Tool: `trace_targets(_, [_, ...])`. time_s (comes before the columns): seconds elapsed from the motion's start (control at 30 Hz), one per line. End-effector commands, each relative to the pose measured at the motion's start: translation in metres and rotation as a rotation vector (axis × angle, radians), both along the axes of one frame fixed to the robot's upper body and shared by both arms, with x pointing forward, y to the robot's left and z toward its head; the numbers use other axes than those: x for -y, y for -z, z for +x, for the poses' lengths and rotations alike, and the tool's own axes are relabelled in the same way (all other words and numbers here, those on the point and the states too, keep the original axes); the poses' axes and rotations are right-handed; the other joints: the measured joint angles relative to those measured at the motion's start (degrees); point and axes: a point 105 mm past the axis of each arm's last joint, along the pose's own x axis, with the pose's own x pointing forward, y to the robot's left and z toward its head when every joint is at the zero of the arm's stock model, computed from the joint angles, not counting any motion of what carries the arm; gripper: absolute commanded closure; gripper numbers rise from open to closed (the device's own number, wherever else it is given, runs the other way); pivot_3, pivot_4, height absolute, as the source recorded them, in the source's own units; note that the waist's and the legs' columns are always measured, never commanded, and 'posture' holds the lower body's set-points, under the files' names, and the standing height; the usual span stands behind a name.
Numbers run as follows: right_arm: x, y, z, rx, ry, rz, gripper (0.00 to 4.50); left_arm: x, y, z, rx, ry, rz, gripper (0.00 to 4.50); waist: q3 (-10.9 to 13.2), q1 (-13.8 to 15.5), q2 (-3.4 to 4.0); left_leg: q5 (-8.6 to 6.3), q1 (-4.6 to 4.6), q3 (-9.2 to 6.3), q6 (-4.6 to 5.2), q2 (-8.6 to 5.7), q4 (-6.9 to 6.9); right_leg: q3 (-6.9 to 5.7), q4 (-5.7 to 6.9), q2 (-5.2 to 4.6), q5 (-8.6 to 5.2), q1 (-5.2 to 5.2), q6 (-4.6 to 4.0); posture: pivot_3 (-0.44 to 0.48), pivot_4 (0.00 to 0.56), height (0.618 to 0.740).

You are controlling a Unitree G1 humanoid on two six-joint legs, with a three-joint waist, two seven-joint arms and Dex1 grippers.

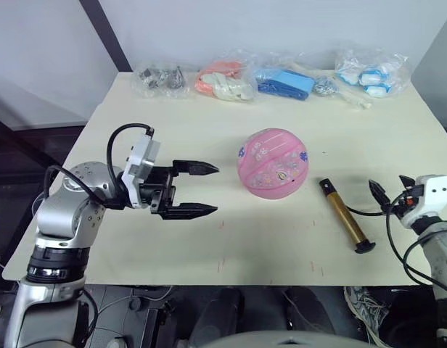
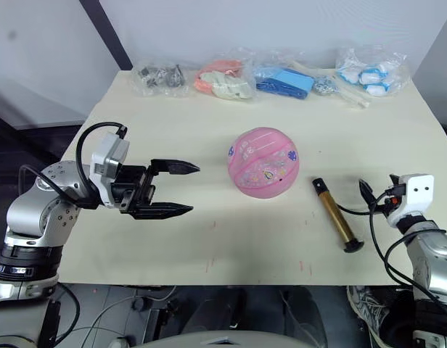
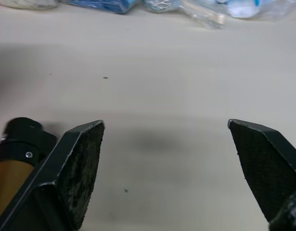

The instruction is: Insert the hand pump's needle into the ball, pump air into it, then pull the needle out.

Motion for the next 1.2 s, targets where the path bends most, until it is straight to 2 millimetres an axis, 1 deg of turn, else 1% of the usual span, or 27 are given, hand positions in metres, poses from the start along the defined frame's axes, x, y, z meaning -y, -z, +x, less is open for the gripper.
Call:
trace_targets(0.03, [0.022, -0.019, -0.011, 0.066, 0.065, -0.032, 0.06, -0.009, -0.004, 0.001, 0.041, -0.038, 0.002, 0.00, 0.01, 0.01, 0.02, 0.00, 0.00, 0.01, 0.00, 0.00, 0.00, 0.00, 0.00, 0.00, 0.00, 0.00, 0.00, 0.000, 0.150, 0.736])
trace_targets(0.13, [0.035, -0.014, -0.021, 0.031, 0.079, -0.021, 0.06, -0.009, -0.003, 0.000, 0.034, -0.041, -0.006, 0.00, 0.02, 0.02, 0.03, 0.00, 0.00, 0.05, 0.01, 0.00, 0.00, 0.03, 0.00, 0.00, 0.00, 0.00, 0.00, 0.000, 0.150, 0.736])
trace_targets(0.2, [0.039, -0.011, -0.025, 0.008, 0.076, -0.008, 0.06, -0.010, -0.002, 0.000, 0.032, -0.044, -0.006, 0.00, 0.02, 0.02, 0.03, -0.01, 0.01, 0.07, 0.02, 0.00, 0.01, 0.04, 0.00, -0.01, 0.00, 0.00, 0.00, 0.000, 0.150, 0.736])
trace_targets(0.23, [0.038, -0.008, -0.028, -0.014, 0.056, 0.013, 0.06, -0.010, -0.001, 0.001, 0.031, -0.045, -0.006, 0.00, 0.02, -0.01, 0.03, -0.01, 0.01, 0.08, 0.02, 0.00, 0.01, 0.04, 0.01, -0.01, 0.00, 0.00, 0.00, 0.000, 0.150, 0.736])
trace_targets(0.4, [0.021, 0.009, -0.045, -0.151, -0.112, 0.076, 0.06, -0.010, -0.002, 0.001, 0.028, -0.044, -0.011, 0.00, 0.02, -0.01, 0.03, -0.12, 0.03, 0.12, 0.21, 0.04, 0.01, 0.04, 0.03, 0.00, 0.01, 0.01, -0.02, 0.000, 0.150, 0.736])
trace_targets(0.5, [0.018, 0.013, -0.055, -0.206, -0.160, 0.087, 0.06, -0.010, -0.002, 0.000, 0.028, -0.045, -0.012, 0.00, 0.02, -0.07, 0.03, -0.13, 0.04, 0.16, 0.23, 0.04, 0.01, 0.07, 0.02, -0.01, 0.02, 0.01, -0.01, 0.000, 0.150, 0.736])
trace_targets(0.7, [0.034, 0.006, -0.062, -0.172, -0.126, -0.008, 0.06, -0.014, 0.002, 0.000, 0.024, -0.065, -0.008, 0.00, 0.02, 0.01, 0.03, -0.14, 0.07, 0.24, 0.26, 0.05, 0.02, 0.09, 0.03, -0.02, 0.03, 0.01, -0.02, 0.000, 0.150, 0.736])
trace_targets(0.83, [0.056, 0.002, -0.065, -0.145, -0.056, -0.070, 0.06, -0.018, 0.006, 0.001, 0.021, -0.087, -0.005, 0.00, 0.02, 0.07, 0.03, -0.13, 0.06, 0.26, 0.25, 0.06, 0.03, 0.10, 0.02, -0.03, 0.03, 0.01, -0.02, 0.000, 0.150, 0.736])
trace_targets(1.0, [0.076, -0.007, -0.067, -0.095, 0.012, -0.112, 0.06, -0.023, 0.011, 0.002, 0.015, -0.111, -0.002, 0.00, 0.03, 0.04, 0.03, -0.13, 0.06, 0.27, 0.25, 0.06, 0.02, 0.10, 0.02, -0.03, 0.03, 0.01, -0.02, 0.000, 0.150, 0.736])
trace_targets(1.1, [0.080, -0.011, -0.069, -0.072, 0.014, -0.126, 0.06, -0.025, 0.014, 0.002, 0.014, -0.126, 0.001, 0.00, 0.02, 0.02, 0.03, -0.13, 0.09, 0.30, 0.25, 0.06, 0.02, 0.12, 0.03, -0.03, 0.04, 0.01, -0.03, 0.000, 0.150, 0.736])
trace_targets(1.2, [0.071, -0.016, -0.071, -0.048, -0.045, -0.120, 0.06, -0.029, 0.017, 0.002, 0.010, -0.150, 0.002, 0.00, 0.02, 0.03, 0.03, -0.14, 0.10, 0.31, 0.25, 0.07, 0.02, 0.13, 0.03, -0.02, 0.04, 0.01, -0.04, 0.000, 0.150, 0.736])
